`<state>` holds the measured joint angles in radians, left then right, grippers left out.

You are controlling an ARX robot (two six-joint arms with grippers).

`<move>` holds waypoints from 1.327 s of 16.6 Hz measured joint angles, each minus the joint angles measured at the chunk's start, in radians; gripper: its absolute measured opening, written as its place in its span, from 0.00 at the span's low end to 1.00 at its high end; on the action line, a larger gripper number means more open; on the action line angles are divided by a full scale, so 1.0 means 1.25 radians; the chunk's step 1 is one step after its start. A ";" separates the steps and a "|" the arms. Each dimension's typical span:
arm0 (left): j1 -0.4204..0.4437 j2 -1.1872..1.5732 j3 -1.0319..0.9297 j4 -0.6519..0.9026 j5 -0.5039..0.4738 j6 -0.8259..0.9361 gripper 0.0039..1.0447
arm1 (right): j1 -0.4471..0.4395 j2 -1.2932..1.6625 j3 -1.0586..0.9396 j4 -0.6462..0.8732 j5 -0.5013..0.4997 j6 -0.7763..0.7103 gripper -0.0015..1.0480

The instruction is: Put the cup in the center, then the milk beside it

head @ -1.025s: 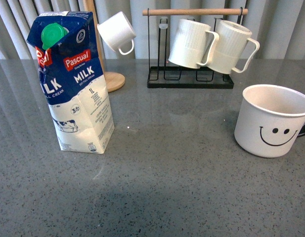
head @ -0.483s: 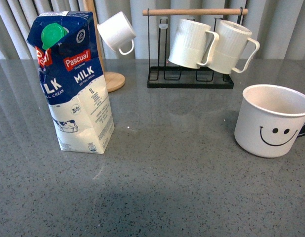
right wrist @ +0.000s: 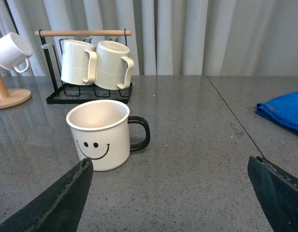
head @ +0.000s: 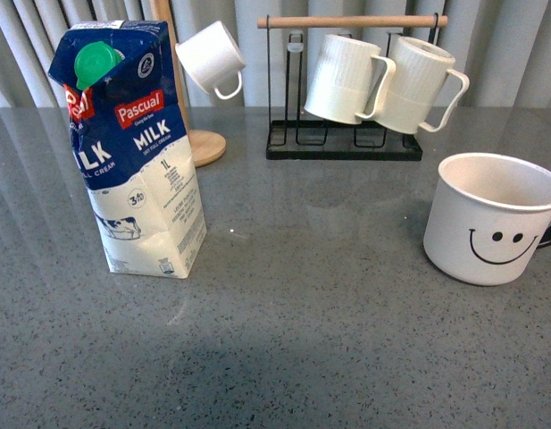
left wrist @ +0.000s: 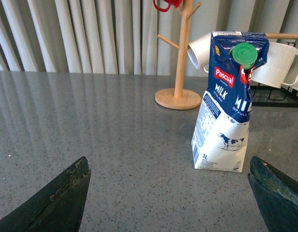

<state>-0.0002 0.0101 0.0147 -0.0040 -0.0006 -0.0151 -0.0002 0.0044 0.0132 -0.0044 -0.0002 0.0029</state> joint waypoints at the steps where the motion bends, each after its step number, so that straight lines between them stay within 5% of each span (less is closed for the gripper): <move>1: 0.000 0.000 0.000 0.000 0.000 0.000 0.94 | 0.000 0.000 0.000 0.000 0.000 0.000 0.94; 3: 0.000 0.000 0.000 0.000 0.000 0.000 0.94 | 0.000 0.000 0.000 0.000 0.000 0.000 0.94; 5: 0.000 0.000 0.000 0.000 -0.001 0.000 0.94 | 0.046 0.084 0.033 -0.072 0.114 0.084 0.94; 6: 0.000 0.000 0.000 0.000 0.000 0.000 0.94 | 0.036 0.162 0.061 -0.024 0.110 0.125 0.94; 9: 0.000 0.000 0.000 0.000 0.000 0.000 0.94 | -0.057 0.355 0.212 0.160 -0.017 0.147 0.94; 12: 0.000 0.000 0.000 0.000 -0.001 0.000 0.94 | -0.077 0.632 0.374 0.328 -0.107 0.084 0.94; 17: 0.000 0.000 0.000 0.000 0.000 0.000 0.94 | -0.062 1.014 0.666 0.208 -0.252 0.004 0.94; 22: 0.000 0.000 0.000 0.000 0.000 0.000 0.94 | -0.022 1.210 0.771 0.006 -0.311 -0.168 0.94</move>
<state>-0.0002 0.0101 0.0147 -0.0036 -0.0006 -0.0147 -0.0280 1.5173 0.9764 0.0032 -0.3889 -0.2077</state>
